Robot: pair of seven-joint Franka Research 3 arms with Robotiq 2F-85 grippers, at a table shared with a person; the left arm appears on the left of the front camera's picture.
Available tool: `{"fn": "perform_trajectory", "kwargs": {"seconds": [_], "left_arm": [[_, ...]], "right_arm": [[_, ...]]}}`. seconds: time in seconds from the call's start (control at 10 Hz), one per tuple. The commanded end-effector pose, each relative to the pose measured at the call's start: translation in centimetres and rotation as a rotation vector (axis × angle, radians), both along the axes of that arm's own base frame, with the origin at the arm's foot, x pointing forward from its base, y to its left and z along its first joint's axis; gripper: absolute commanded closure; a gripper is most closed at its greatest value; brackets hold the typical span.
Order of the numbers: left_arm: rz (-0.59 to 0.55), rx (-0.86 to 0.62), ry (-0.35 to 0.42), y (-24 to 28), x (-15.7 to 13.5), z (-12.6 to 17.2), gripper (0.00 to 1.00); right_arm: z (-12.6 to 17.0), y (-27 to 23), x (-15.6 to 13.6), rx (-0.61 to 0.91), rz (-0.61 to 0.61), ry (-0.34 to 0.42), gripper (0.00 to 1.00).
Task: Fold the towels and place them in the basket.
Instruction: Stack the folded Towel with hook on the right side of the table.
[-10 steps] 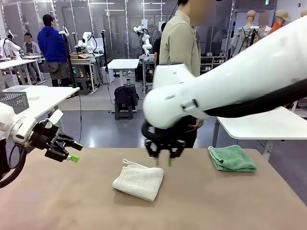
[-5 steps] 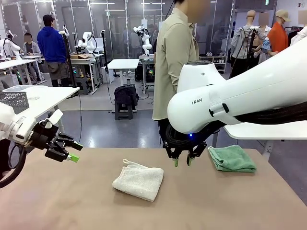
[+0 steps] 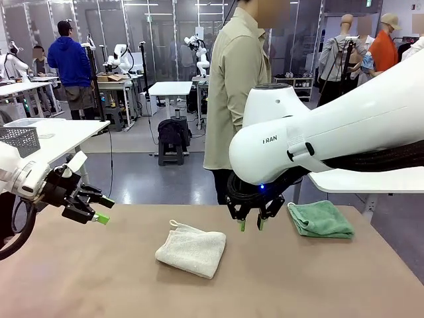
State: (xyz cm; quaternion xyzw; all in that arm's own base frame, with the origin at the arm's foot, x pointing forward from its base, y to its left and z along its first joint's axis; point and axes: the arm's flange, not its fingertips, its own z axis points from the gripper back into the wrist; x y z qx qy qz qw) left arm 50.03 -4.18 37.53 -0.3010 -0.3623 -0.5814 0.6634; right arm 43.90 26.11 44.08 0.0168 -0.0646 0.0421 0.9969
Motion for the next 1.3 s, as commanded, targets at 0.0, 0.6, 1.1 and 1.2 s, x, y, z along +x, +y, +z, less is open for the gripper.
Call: {"fn": "perform_trajectory", "kwargs": {"seconds": [0.0, 0.6, 1.1, 1.2], "left_arm": [[-0.006, 0.005, -0.002, 0.1, 0.0, 0.0, 0.15], [-0.006, 0.005, -0.002, 0.1, 0.0, 0.0, 0.15], [-0.006, 0.005, -0.002, 0.1, 0.0, 0.0, 0.15], [-0.006, 0.005, -0.002, 0.1, 0.0, 0.0, 0.15]], "right_arm": [[0.2, 0.1, 0.3, -0.006, -0.010, 0.005, 0.55], [0.2, 0.1, 0.3, -0.006, -0.010, 0.005, 0.55], [-4.3, 2.7, -2.4, 0.161, -0.223, -0.015, 0.55], [-5.3, 3.4, -2.3, 0.205, -0.255, 0.001, 0.55]]}}
